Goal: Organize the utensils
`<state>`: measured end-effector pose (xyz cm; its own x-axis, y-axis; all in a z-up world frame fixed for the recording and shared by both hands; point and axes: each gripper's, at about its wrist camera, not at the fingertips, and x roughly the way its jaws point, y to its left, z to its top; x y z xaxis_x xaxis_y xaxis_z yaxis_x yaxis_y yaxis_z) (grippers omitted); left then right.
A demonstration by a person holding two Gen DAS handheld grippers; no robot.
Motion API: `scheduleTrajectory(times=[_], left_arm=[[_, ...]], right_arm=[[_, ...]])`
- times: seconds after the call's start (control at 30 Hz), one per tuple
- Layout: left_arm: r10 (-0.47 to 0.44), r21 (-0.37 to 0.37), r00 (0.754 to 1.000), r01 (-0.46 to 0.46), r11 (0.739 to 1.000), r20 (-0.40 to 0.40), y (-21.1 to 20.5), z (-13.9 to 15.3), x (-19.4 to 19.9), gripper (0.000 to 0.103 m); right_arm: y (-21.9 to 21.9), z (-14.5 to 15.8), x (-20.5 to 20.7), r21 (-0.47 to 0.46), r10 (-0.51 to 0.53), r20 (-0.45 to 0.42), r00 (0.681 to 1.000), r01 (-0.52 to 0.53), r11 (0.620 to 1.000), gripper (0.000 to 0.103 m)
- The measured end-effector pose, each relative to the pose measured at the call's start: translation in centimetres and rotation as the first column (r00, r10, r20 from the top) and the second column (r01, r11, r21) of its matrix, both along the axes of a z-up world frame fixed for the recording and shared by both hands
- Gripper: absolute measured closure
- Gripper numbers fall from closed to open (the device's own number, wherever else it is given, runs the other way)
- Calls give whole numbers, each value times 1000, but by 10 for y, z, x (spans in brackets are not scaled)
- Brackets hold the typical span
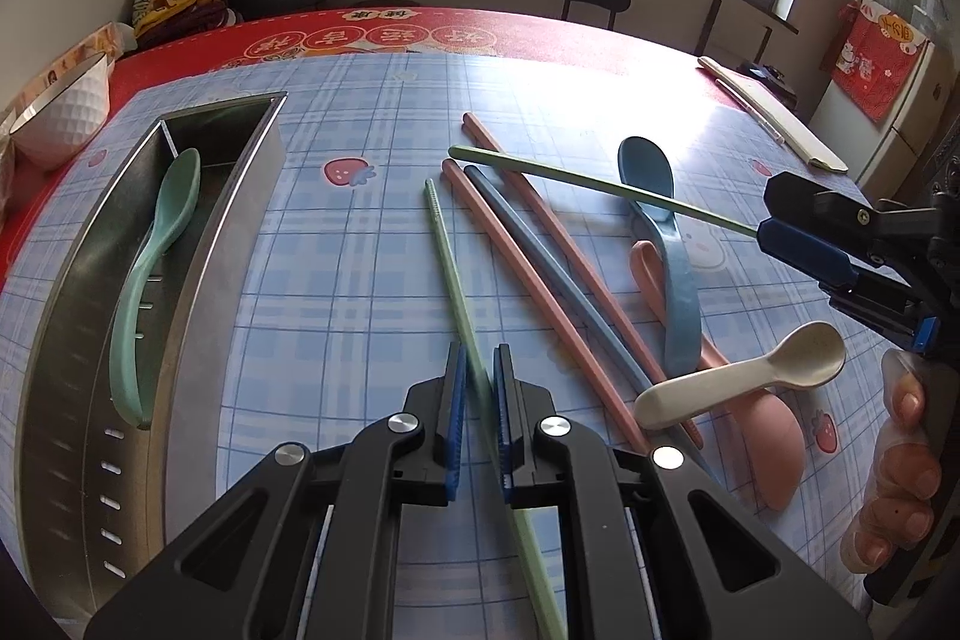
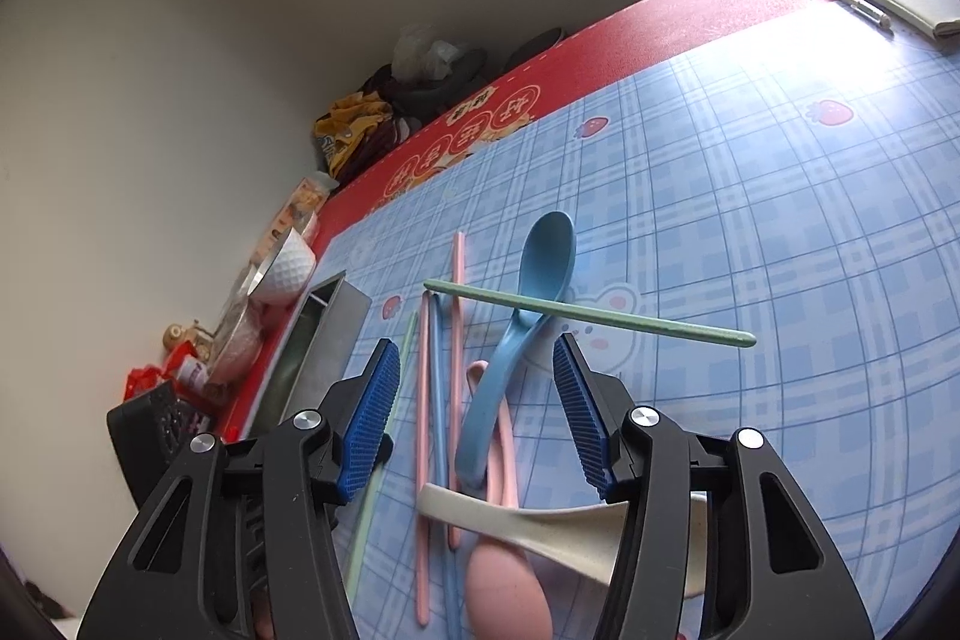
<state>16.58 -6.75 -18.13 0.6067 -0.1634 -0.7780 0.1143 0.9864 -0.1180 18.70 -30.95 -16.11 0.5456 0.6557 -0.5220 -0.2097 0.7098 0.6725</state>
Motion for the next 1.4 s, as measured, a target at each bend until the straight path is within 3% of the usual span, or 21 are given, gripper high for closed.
scheduleTrajectory(times=[0.1, 0.27, 0.33, 0.4, 0.5, 0.57, 0.83, 1.03, 1.23, 1.4], left_arm=[[3, -45, 1000, -3, 999, -4, 6, 0, 1, 94], [4, -94, 1000, -5, 996, -8, 12, -1, 3, 94], [3, -87, 1000, -4, 996, -7, 11, -1, 3, 94], [3, -81, 1000, -4, 997, -7, 9, -1, 3, 94], [4, -93, 1000, -4, 996, -8, 10, -1, 3, 94], [4, -116, 1000, -5, 993, -11, 14, -2, 4, 94], [4, -171, 1000, -7, 985, -18, 23, -3, 5, 94], [3, -175, 1000, -6, 985, -18, 24, -4, 4, 94], [2, -167, 1000, -5, 986, -17, 25, -4, 4, 94], [2, -160, 1000, -5, 987, -18, 22, -4, 5, 94]], right_arm=[[-2, -3, 3, 26, 5, -20, 1000, -5, 1000, 63], [-20, 1, 11, 36, -75, -51, 996, 77, 996, 65], [-21, 12, 17, -31, -79, -21, 997, 78, 996, 65], [-11, 24, 27, -173, -26, 15, 1000, 28, 985, 65], [16, 32, 41, -407, 91, 41, 995, -67, 911, 65], [31, 31, 49, -507, 157, 33, 987, -119, 854, 66], [74, 11, 68, -590, 275, -45, 961, -247, 769, 68], [77, -4, 71, -572, 261, -95, 961, -267, 775, 73], [72, 1, 69, -527, 243, -103, 964, -260, 809, 97], [60, 14, 56, -427, 204, -63, 977, -211, 880, 97]])
